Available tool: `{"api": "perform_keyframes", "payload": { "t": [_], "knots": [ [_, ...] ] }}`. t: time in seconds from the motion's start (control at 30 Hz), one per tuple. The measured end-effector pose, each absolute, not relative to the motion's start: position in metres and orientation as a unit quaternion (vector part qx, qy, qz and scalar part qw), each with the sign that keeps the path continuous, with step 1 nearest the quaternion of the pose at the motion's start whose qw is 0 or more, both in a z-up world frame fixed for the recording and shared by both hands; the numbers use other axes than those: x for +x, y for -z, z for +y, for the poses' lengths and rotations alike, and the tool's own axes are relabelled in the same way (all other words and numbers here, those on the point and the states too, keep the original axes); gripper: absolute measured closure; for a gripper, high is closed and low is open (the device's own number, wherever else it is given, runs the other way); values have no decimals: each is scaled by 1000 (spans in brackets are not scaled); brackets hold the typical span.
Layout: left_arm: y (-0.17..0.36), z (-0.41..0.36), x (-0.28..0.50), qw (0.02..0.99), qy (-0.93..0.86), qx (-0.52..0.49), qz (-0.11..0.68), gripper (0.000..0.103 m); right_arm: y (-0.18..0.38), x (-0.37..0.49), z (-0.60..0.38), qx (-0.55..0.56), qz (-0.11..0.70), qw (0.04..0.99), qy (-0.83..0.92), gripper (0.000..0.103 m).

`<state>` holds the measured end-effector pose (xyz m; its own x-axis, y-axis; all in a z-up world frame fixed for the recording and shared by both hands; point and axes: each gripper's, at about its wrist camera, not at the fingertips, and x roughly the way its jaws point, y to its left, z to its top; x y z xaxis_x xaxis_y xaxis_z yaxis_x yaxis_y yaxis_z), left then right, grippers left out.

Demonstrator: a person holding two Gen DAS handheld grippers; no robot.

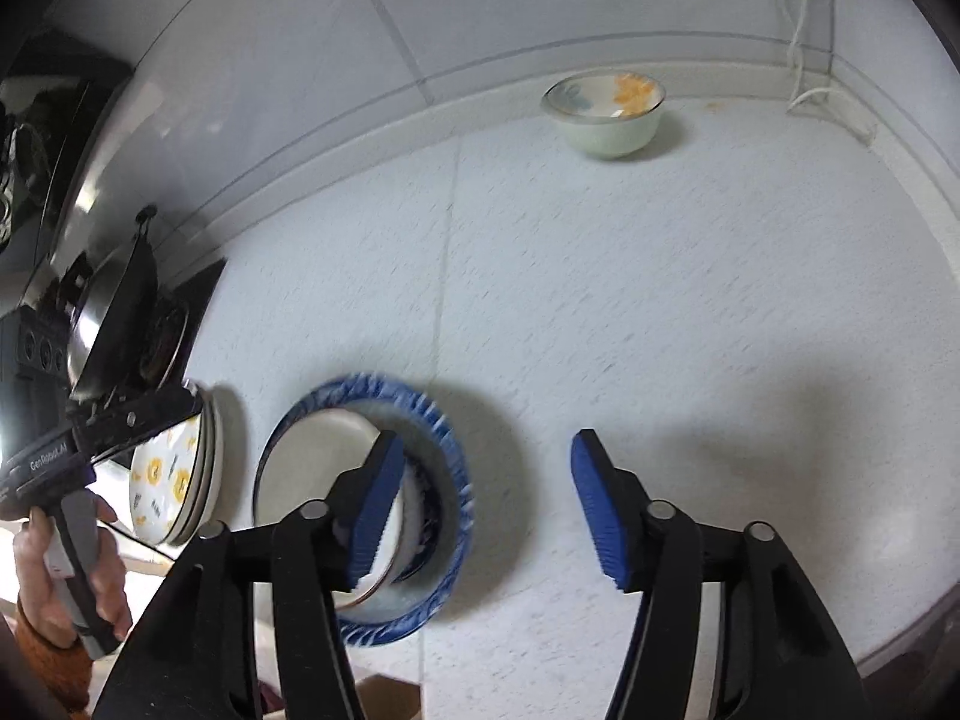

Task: Organize plates and bowls
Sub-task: 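Lower the white bowl into the blue-and-white bowl and open the right gripper, then move the right gripper to the yellow-flower bowl and grasp its rim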

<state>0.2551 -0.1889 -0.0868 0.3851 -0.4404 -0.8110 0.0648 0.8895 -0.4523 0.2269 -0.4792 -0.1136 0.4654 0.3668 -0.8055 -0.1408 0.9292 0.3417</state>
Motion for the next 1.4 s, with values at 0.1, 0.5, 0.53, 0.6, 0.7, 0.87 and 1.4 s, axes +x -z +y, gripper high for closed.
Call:
{"api": "perform_keyframes", "payload": {
  "t": [0.1, 0.5, 0.53, 0.6, 0.7, 0.87, 1.4],
  "knots": [
    [79, -194, 293, 823, 119, -146, 536, 35, 97, 251, -507, 129, 471, 863, -131, 39],
    [111, -296, 503, 799, 161, -130, 564, 35, 95, 427, -572, 141, 472, 864, -105, 24],
    [118, -305, 517, 795, 165, -133, 568, 36, 102, 441, -571, 142, 480, 859, -108, 24],
    [130, -323, 544, 789, 173, -135, 574, 36, 116, 469, -568, 149, 493, 849, -115, 24],
    [147, -344, 573, 781, 177, -140, 583, 42, 136, 500, -567, 144, 512, 840, -109, 24],
    [172, -366, 601, 767, 170, -148, 601, 54, 166, 538, -565, 151, 534, 825, -108, 41],
    [175, -383, 575, 737, 181, -177, 627, 90, 174, 533, -553, 162, 562, 803, -114, 84]
  ]
}}
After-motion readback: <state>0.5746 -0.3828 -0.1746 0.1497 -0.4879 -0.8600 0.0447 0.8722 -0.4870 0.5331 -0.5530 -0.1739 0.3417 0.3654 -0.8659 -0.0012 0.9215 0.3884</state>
